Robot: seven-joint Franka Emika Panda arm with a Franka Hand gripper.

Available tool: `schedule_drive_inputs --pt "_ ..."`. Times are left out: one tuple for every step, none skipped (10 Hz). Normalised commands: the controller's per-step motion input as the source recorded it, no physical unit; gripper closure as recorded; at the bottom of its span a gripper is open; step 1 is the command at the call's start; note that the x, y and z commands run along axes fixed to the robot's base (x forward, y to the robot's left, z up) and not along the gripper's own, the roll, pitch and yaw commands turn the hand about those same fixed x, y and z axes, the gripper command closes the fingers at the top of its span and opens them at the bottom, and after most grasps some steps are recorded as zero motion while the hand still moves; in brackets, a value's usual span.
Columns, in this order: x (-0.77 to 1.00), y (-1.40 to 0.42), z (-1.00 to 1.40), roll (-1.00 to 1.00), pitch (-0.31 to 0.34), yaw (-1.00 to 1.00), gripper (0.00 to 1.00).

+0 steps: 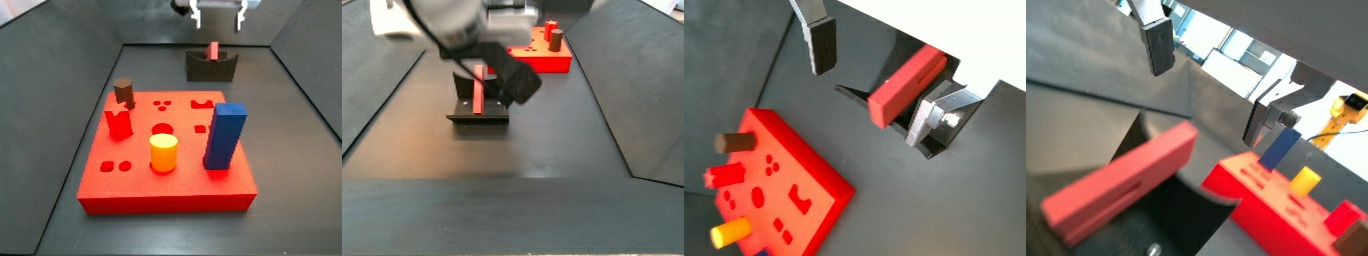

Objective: Pick up the double-square object. Move up. Place the double-square object on the fixture. Regrasp the double-square object. Move to above the board. Insert the double-square object.
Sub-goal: Regrasp the double-square object.

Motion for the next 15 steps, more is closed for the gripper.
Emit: schedule_drive_inputs --pt "-0.04 0.00 0.63 0.02 0.024 0.03 0.00" --pt "-0.03 0.00 0.43 0.02 0.035 0.03 0.00" --pt "-0.03 0.01 0.17 0.03 0.051 0.02 0.00" --pt "-0.12 -0.87 0.67 1.00 0.052 0.02 0.00" --pt "-0.12 -0.83 0.64 1.00 0.051 0.02 0.00" --pt "-0.12 -0.67 0.48 1.00 0.038 0.02 0.00" --pt "-0.12 -0.51 0.28 1.00 0.031 0.02 0.00" --pt "-0.10 -0.41 0.15 1.00 0.029 0.02 0.00" --pt "-0.04 -0.18 0.04 1.00 0.028 0.02 0.00" --pt "-0.03 -0.05 0.05 1.00 0.030 0.02 0.00" --pt "-0.02 -0.04 0.02 1.00 0.028 0.02 0.00" --pt "-0.02 -0.04 0.01 1.00 0.025 0.02 0.00" --pt "-0.04 -0.03 0.02 1.00 0.019 0.02 0.00" --pt "-0.04 -0.03 0.01 1.00 0.014 0.02 0.00" --pt "-0.04 -0.02 0.00 1.00 0.007 0.02 0.00"
